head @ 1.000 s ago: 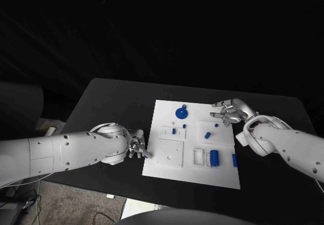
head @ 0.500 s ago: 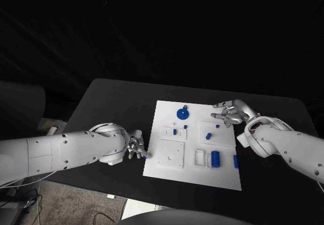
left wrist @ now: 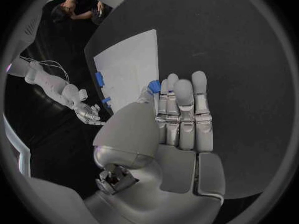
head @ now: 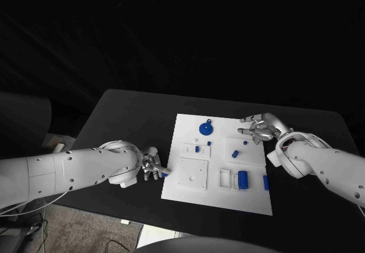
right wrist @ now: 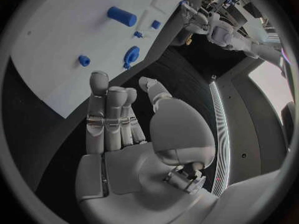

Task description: Assemble the parts on the task board

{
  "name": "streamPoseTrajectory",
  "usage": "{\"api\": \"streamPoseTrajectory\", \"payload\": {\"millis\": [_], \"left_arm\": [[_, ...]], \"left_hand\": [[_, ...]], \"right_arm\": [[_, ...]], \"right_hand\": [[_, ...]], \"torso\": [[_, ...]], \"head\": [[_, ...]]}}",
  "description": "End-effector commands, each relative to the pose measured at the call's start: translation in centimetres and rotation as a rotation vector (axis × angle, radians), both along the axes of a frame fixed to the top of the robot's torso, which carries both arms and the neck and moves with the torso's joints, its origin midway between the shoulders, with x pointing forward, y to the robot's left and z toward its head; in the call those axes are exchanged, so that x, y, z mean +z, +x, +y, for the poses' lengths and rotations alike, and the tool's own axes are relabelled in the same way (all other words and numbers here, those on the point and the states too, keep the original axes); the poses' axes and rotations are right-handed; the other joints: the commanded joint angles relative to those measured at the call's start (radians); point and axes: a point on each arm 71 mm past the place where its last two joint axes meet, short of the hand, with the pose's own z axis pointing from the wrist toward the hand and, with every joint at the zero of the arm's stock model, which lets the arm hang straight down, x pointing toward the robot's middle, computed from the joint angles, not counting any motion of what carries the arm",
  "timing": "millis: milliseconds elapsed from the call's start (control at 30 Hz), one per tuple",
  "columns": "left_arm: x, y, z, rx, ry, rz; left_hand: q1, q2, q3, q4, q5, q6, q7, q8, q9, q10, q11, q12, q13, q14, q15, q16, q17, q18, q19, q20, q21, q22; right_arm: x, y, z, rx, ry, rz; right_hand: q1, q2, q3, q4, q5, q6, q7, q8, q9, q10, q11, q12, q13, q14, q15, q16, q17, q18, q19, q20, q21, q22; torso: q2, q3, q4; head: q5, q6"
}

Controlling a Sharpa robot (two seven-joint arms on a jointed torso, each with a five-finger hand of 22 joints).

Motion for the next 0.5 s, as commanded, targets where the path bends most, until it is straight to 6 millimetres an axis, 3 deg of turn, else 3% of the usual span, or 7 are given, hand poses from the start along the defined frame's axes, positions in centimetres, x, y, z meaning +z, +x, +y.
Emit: {"api": "streamPoseTrajectory", "payload": {"millis": [33, 267, 500], "left_arm": [[-0.52, -0.22, 0.54, 0.053, -0.067, 0.011], [-0.19, -0.09, 0.95, 0.082, -0.142, -0.006], [0.12, 0.17, 1.29, 0.115, -0.204, -0.035]], "left_hand": [[-0.014, -0.03, 0.332, -0.321, 0.002, 0.01, -0.003, -0.009, -0.052, 0.04, -0.009, 0.01, 0.002, 0.002, -0.001, 0.001, 0.001, -0.009, -0.005, 0.001, 0.008, 0.02], [-0.03, -0.049, 0.376, -0.327, 0.011, 0.016, -0.004, -0.018, -0.012, 0.039, -0.01, 0.029, 0.003, 0.002, -0.003, 0.003, -0.002, -0.008, -0.012, 0.001, 0.023, 0.02], [-0.032, -0.053, 0.385, -0.327, 0.013, 0.016, -0.004, -0.021, 0.003, 0.04, -0.011, 0.032, 0.004, 0.001, -0.004, 0.003, -0.006, -0.007, -0.016, 0.001, 0.03, 0.02]], "right_arm": [[-0.01, -0.07, 0.18, 0.018, -0.004, -0.003], [0.0, -0.08, 0.17, 0.018, -0.004, -0.003], [0.01, -0.1, 0.16, 0.019, -0.003, -0.004]], "right_hand": [[-0.01, 0.002, 0.006, 0.001, 0.005, 0.006, 0.0, 0.0, 0.002, 0.004, -0.002, 0.004, 0.001, 0.006, -0.003, 0.006, 0.001, 0.011, 0.036, -0.003, 0.004, 0.035], [-0.01, 0.002, 0.006, 0.001, 0.005, 0.006, 0.0, 0.0, 0.002, 0.004, -0.002, 0.004, 0.001, 0.006, -0.003, 0.006, 0.001, 0.011, 0.036, -0.003, 0.004, 0.035], [-0.01, 0.002, 0.006, 0.001, 0.005, 0.006, 0.0, 0.0, 0.002, 0.004, -0.002, 0.004, 0.001, 0.006, -0.003, 0.006, 0.001, 0.011, 0.036, -0.003, 0.004, 0.035]], "torso": [[0.0, 0.0004, 0.0], [0.0, 0.0003, -0.0001], [0.0, -0.0002, 0.0001]], "head": [[-0.001, 0.001], [0.0, 0.004], [-0.001, 0.009]]}}
